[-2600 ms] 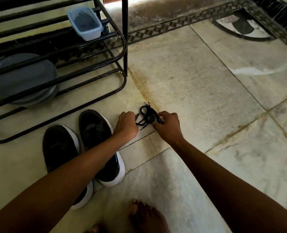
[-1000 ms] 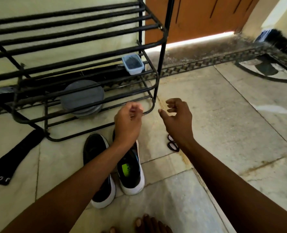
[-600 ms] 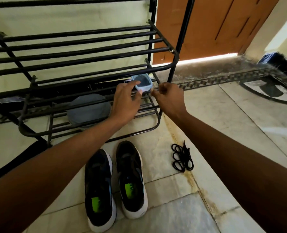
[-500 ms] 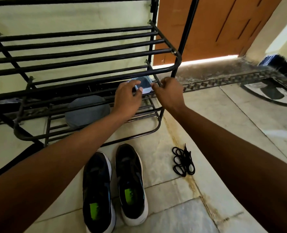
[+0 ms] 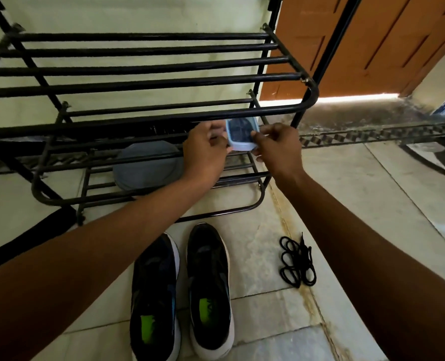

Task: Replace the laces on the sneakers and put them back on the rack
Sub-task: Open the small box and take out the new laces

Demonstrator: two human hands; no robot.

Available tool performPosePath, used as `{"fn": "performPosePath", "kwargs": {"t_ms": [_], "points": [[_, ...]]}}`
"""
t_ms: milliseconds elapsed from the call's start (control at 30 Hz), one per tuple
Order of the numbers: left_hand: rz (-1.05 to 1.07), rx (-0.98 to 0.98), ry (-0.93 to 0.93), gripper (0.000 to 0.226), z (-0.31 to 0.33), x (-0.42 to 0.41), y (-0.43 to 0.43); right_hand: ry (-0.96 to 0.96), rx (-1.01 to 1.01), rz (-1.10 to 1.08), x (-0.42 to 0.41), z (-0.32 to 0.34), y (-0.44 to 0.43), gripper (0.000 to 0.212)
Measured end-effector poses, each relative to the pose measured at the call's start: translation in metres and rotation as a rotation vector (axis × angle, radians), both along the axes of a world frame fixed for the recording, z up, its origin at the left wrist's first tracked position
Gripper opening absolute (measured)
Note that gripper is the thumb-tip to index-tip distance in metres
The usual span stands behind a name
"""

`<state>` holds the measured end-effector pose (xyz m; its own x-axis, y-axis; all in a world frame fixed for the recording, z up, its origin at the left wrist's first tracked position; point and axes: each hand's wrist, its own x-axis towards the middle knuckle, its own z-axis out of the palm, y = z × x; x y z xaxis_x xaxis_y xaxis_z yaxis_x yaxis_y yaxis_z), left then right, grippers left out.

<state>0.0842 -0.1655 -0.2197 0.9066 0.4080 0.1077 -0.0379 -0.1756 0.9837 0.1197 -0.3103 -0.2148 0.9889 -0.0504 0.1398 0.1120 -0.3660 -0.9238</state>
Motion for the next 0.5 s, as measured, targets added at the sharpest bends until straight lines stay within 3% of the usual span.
{"fn": "performPosePath", "kwargs": {"t_ms": [167,300,500], "points": [[-0.022,-0.091,-0.061,0.032,0.007,-0.067,0.023,0.074,0.264,0.074,-0.048,0.012,0.017,0.015],[0.159,-0.213,-0.028,0.035,0.001,-0.115,0.048,0.183,0.284,0.203,-0.092,0.011,0.051,0.011],[0.35,-0.453,0.049,0.022,-0.015,-0.183,0.086,0.356,0.344,0.403,-0.161,0.004,0.097,0.011]]}}
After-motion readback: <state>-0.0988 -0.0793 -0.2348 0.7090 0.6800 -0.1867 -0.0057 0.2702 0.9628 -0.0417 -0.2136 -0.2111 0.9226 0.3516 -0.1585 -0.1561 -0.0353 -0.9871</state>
